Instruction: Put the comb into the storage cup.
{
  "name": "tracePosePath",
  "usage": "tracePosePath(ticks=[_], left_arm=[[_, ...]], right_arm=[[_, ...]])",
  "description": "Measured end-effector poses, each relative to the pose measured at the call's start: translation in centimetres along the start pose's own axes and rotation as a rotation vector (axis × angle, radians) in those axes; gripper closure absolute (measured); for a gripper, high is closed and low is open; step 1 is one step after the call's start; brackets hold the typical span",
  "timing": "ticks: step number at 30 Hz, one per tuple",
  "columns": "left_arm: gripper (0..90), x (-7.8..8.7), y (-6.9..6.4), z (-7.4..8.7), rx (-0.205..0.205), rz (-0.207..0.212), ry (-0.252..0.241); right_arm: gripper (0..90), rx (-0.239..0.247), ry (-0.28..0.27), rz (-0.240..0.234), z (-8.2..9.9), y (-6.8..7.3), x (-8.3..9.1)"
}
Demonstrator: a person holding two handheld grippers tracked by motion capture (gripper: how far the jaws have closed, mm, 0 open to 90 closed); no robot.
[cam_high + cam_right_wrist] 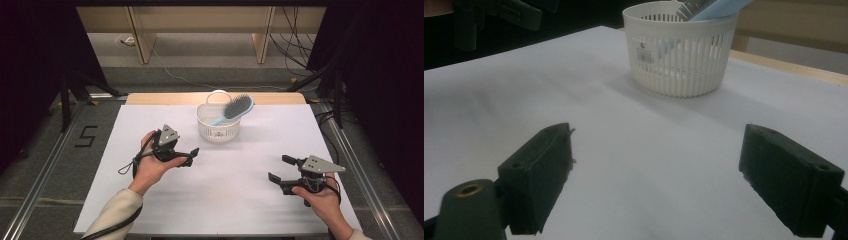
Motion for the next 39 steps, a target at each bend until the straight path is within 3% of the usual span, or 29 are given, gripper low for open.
tracePosePath(ticks=[23, 31, 39], left_arm=[[4.1, 2.6, 0.0, 2.9, -0.008, -0.022, -0.012], [4.8, 3.9, -0.1, 3.9, -0.017, -0.040, -0.049], [4.8, 4.9, -0.1, 5.0, -0.016, -0.058, -0.048]], right_arm=[[14.9, 0.004, 0.002, 0.000, 0.0, 0.0, 0.0], [14.8, 0.006, 0.003, 0.001, 0.0, 0.0, 0.0], [14.8, 0.004, 0.000, -0.001, 0.0, 0.1, -0.1]])
Point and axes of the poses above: each handheld gripper's, and its own axes: x roughly backward along the jaws, z roughly out of its underside, y roughly to its left, the point moved 4 cm from there along -x, roughly forward along the jaws, and after that the axes turned 10 degrees about z, right-handed, at the moved point
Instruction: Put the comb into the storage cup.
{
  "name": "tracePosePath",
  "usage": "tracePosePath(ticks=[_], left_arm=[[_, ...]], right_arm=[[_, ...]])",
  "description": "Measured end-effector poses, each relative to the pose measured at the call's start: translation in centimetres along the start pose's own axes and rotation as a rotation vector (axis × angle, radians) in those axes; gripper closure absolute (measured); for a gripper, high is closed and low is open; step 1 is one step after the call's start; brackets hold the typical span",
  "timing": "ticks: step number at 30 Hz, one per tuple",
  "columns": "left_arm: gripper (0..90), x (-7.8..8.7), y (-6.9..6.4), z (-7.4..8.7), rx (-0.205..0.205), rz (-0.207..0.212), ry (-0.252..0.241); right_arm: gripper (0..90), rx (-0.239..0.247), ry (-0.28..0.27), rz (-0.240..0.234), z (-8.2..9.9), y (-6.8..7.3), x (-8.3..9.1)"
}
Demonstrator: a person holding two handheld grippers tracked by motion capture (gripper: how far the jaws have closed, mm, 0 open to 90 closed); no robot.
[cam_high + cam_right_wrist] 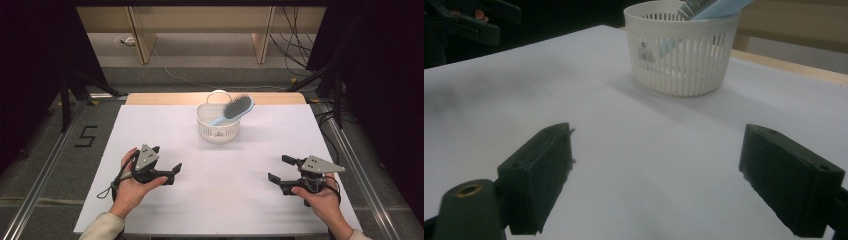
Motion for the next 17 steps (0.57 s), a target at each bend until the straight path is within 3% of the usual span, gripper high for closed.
tracePosePath(ticks=[17], left_arm=[[5.0, 0.9, -0.3, 1.7, -0.046, -0.028, 0.055]], right_arm=[[14.8, -0.004, 0.004, -0.001, 0.1, 0.0, 0.0]])
Point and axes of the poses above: each handheld gripper's, and its own axes: x roughly backward along the jaws, z roughly out of its underside, y roughly to its left, the point moved 4 cm from there along -x, roughly forward along the jaws, and after that the axes turned 10 degrees about z, right-handed, at the moved point
